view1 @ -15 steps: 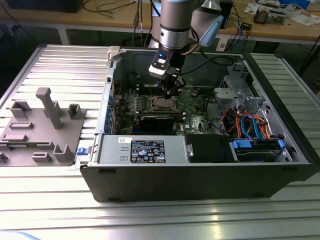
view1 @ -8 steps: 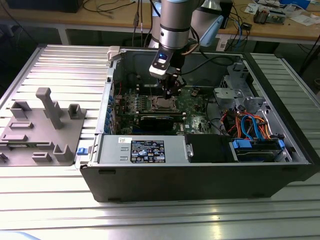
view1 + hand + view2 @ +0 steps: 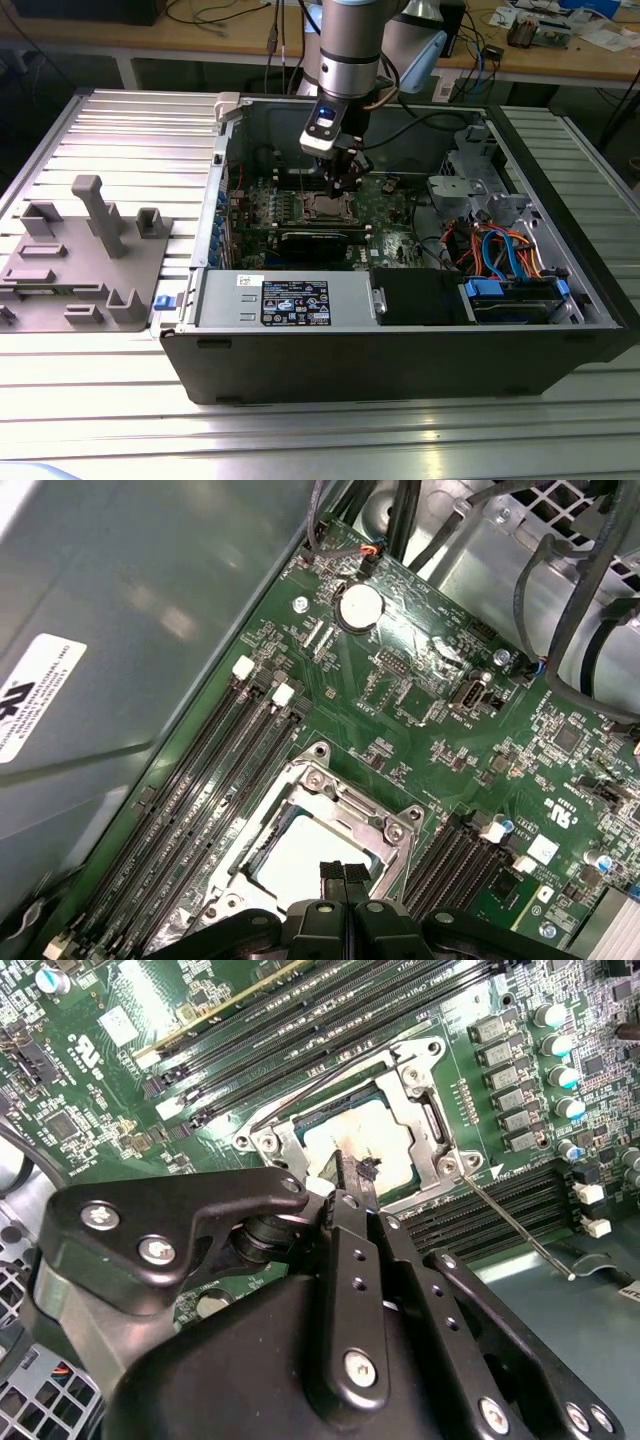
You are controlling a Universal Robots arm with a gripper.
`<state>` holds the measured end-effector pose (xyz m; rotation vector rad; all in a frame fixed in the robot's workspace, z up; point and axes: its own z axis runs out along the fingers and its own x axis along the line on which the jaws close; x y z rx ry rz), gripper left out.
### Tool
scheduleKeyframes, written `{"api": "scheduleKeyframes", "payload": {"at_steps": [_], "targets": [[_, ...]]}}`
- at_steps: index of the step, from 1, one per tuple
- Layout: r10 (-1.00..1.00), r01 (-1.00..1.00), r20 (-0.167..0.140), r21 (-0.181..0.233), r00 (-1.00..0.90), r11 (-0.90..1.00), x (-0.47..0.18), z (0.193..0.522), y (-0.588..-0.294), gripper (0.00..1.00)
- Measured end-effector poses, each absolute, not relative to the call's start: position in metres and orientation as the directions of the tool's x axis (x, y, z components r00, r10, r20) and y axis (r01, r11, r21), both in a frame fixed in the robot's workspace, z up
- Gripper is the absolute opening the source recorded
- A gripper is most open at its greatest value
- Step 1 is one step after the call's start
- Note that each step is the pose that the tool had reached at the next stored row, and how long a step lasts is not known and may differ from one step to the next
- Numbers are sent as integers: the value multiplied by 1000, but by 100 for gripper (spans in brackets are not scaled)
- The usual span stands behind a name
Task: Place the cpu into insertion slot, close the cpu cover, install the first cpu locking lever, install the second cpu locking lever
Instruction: 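Install the first cpu locking lever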
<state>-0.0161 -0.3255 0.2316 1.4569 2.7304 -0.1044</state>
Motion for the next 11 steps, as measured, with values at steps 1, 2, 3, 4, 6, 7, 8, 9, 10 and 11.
{"api": "scheduleKeyframes", "payload": {"at_steps": [1, 2, 3, 4, 6, 7, 8, 9, 10, 11], "targets": [[827, 830, -71, -38, -557, 556, -16, 232, -326, 11], [827, 830, -70, -38, -558, 557, -16, 232, -325, 11], [827, 829, -69, -37, -558, 557, -16, 232, -326, 11], [827, 829, -68, -36, -559, 557, -16, 232, -326, 11], [827, 829, -65, -34, -559, 558, -16, 231, -325, 11], [827, 829, -63, -33, -559, 558, -16, 231, -325, 11], [827, 829, -61, -31, -559, 558, -16, 231, -325, 11], [827, 829, -60, -31, -559, 559, -16, 231, -325, 11], [827, 829, -59, -30, -560, 559, -16, 231, -325, 11], [826, 828, -59, -30, -561, 560, -16, 231, -325, 11]]}}
